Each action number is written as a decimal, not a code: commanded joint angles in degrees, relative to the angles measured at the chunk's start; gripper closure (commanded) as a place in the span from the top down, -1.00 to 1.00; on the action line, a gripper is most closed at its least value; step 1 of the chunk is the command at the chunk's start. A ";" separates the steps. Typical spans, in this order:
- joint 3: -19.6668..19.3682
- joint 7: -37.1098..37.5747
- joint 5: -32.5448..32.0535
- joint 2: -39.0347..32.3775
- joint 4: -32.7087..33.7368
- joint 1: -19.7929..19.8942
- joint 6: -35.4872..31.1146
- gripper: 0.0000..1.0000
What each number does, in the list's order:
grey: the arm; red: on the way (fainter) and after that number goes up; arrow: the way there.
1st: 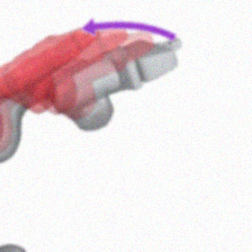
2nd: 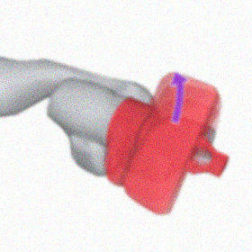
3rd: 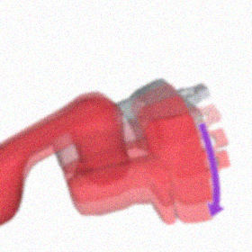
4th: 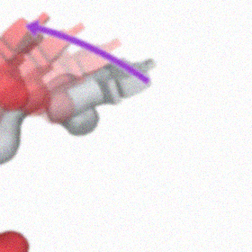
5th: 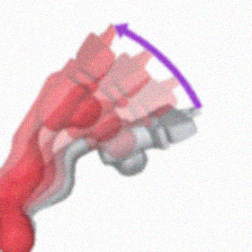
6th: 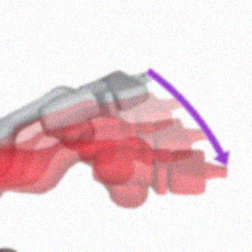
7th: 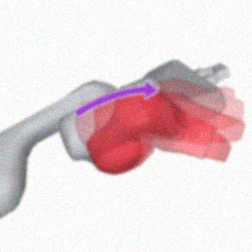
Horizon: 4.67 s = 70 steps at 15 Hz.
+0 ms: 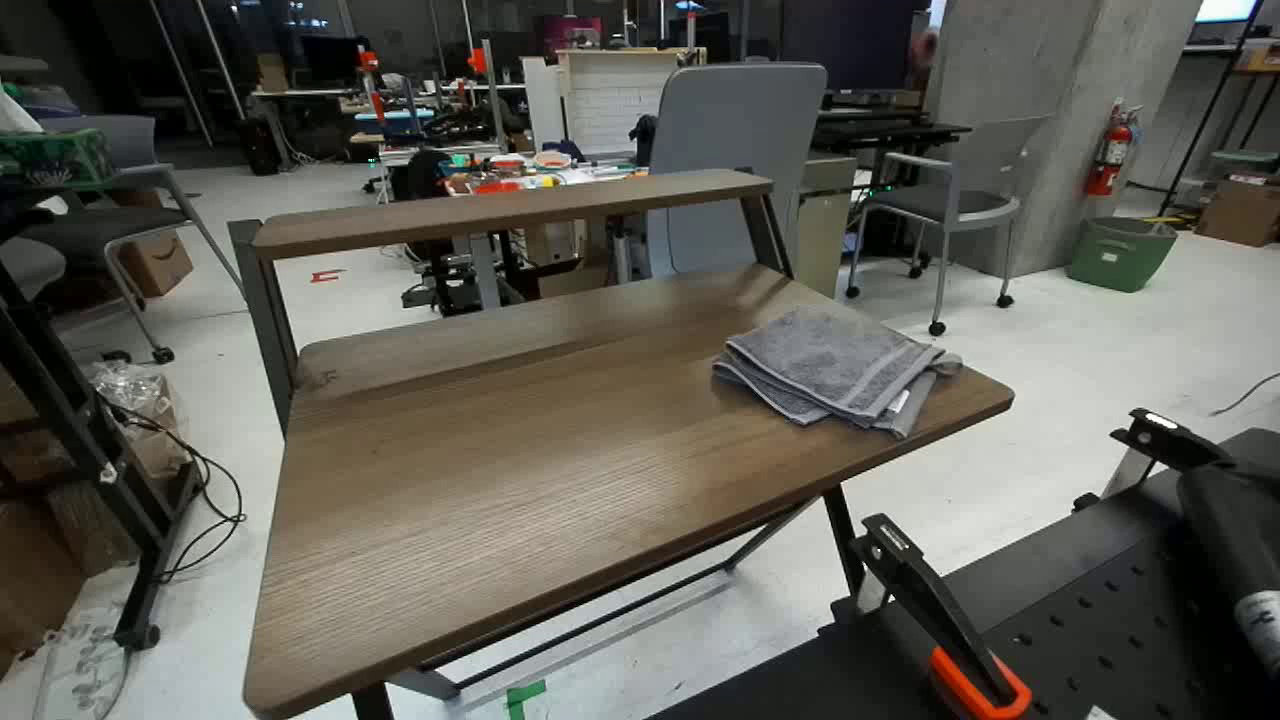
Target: Move the grey towel to the left
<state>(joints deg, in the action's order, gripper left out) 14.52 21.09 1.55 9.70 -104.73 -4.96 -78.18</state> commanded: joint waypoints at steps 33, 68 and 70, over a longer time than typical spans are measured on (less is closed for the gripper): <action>-20.13 11.73 -7.10 -23.62 -28.62 3.37 -71.43 1.00; -13.09 5.07 2.30 -62.83 13.30 -12.17 -67.07 1.00; -13.43 5.55 1.93 -62.98 15.46 -13.52 -65.26 1.00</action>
<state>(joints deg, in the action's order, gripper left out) 0.96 26.60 3.38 -50.50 -94.99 -16.75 -146.55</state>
